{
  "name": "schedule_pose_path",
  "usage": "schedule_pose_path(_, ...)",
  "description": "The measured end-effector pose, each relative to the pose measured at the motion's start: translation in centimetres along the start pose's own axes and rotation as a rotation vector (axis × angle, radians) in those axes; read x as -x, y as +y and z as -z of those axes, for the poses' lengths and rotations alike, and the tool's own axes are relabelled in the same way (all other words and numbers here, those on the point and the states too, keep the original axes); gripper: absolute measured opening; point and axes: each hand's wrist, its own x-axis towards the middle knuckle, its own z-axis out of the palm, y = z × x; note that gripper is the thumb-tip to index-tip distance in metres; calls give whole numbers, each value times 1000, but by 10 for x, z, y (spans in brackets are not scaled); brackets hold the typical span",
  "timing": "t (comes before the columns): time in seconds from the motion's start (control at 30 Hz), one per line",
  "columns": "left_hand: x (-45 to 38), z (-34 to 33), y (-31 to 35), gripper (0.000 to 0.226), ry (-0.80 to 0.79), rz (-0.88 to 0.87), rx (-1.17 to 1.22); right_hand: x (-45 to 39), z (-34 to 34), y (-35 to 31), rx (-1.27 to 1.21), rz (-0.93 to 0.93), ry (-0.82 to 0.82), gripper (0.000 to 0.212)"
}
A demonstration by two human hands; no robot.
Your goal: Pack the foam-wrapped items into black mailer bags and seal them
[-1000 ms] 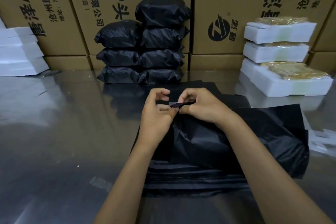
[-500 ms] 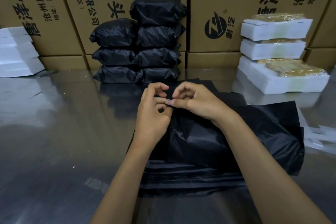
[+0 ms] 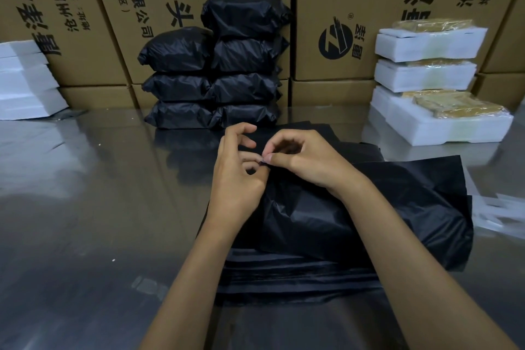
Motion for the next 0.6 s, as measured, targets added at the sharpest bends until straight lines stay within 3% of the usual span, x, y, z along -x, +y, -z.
schedule_pose_path(0.13,-2,1,-4,56,59,114,78,-5,-3,4,10,-18,174,7)
schedule_pose_path(0.27,-4,0,-11,35,80,322,203,-7,2,6,-136,-136,358,11)
schedule_pose_path(0.43,-3,-5,-16,4,87,382,243,-7,4,2,-208,-205,328,8)
schedule_pose_path(0.6,-3,-13,-22,9,213,426,146,-7,10,-1,-296,-229,360,13)
